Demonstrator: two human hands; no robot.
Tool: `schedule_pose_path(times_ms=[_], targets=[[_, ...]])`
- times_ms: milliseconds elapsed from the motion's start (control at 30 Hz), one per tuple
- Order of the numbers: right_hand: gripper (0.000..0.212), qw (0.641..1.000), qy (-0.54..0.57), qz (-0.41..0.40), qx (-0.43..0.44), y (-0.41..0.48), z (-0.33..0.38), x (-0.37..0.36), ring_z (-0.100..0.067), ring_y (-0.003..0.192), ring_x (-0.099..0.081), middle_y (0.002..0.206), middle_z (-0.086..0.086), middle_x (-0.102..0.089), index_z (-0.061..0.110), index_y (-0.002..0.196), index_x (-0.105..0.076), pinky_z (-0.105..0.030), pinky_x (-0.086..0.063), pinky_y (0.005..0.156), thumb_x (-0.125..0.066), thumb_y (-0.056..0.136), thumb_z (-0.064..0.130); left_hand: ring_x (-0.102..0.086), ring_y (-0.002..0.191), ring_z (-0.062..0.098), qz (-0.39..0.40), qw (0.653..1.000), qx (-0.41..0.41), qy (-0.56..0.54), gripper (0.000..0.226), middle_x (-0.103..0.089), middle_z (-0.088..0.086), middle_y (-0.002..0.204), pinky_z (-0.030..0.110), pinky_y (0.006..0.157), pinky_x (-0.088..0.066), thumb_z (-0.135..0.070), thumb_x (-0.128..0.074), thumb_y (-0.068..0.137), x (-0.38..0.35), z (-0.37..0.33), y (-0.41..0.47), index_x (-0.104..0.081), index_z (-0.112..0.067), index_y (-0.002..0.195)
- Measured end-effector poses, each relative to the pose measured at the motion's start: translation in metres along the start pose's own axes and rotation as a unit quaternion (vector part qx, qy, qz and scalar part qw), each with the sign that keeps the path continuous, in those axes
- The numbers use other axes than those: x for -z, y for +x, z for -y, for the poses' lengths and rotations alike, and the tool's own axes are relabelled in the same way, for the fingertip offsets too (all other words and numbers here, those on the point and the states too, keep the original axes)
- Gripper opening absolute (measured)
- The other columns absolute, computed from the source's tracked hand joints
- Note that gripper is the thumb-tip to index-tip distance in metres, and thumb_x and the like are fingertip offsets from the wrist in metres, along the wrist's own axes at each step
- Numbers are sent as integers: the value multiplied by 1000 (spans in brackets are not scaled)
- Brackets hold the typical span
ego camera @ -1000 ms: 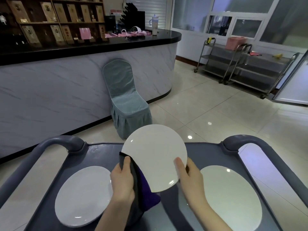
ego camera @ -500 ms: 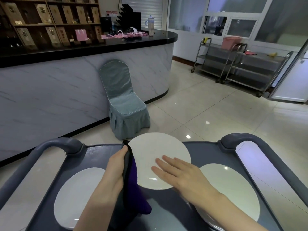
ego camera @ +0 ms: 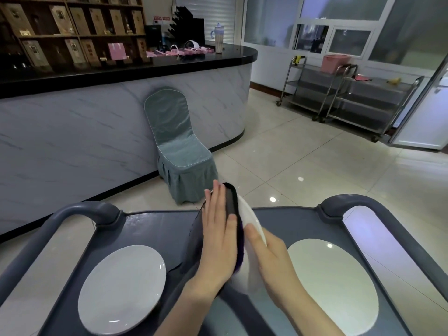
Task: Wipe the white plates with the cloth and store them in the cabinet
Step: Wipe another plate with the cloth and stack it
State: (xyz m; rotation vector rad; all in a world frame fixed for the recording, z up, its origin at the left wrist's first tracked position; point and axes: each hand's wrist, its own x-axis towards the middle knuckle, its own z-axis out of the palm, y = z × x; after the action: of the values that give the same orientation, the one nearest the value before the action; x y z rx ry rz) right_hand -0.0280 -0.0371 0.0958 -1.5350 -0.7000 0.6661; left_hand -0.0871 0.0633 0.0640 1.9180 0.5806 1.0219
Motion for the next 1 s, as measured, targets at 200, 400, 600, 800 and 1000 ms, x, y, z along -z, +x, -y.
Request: schedule_pose_path(times_ms=[200, 400, 600, 800, 1000], targets=[[33, 977, 190, -47, -85, 11, 15, -4, -8, 102, -71, 106, 4, -77, 21, 112, -71, -29, -52, 91, -43, 103, 36, 8, 150, 7, 129, 973, -96, 166, 64, 11, -20, 162, 38, 121, 0, -25, -20, 94, -16, -3, -29, -1, -31, 154], [30, 989, 105, -48, -89, -2, 8, -9, -11, 85, -73, 90, 1, -78, 21, 94, -74, -24, -56, 73, -49, 100, 35, 5, 148, -3, 57, 998, 33, 2, 52, -3, -30, 159, 43, 124, -7, -44, -18, 98, -3, 12, 3, -8, -44, 149], [31, 987, 130, -70, -68, 9, 14, -5, -9, 93, -73, 96, 2, -78, 21, 100, -75, -26, -55, 79, -48, 101, 35, 8, 150, 5, 115, 983, -60, 128, 63, 8, -22, 162, 39, 122, -4, -28, -19, 95, -14, -4, -26, 4, -35, 152], [28, 988, 116, -56, -83, 0, 9, -9, -5, 92, -73, 95, 8, -78, 28, 103, -73, -20, -53, 78, -47, 101, 36, 8, 149, 1, 90, 992, -26, 84, 53, 3, -26, 161, 42, 124, -4, -35, -16, 101, -8, 7, -7, 1, -42, 151], [34, 986, 110, -69, -105, 4, 9, -8, -8, 83, -74, 89, 2, -78, 23, 94, -76, -22, -55, 72, -46, 101, 38, 8, 150, 4, 105, 985, -38, 128, 60, 7, -23, 162, 38, 123, -4, -28, -16, 99, -16, 12, -19, 8, -43, 151]])
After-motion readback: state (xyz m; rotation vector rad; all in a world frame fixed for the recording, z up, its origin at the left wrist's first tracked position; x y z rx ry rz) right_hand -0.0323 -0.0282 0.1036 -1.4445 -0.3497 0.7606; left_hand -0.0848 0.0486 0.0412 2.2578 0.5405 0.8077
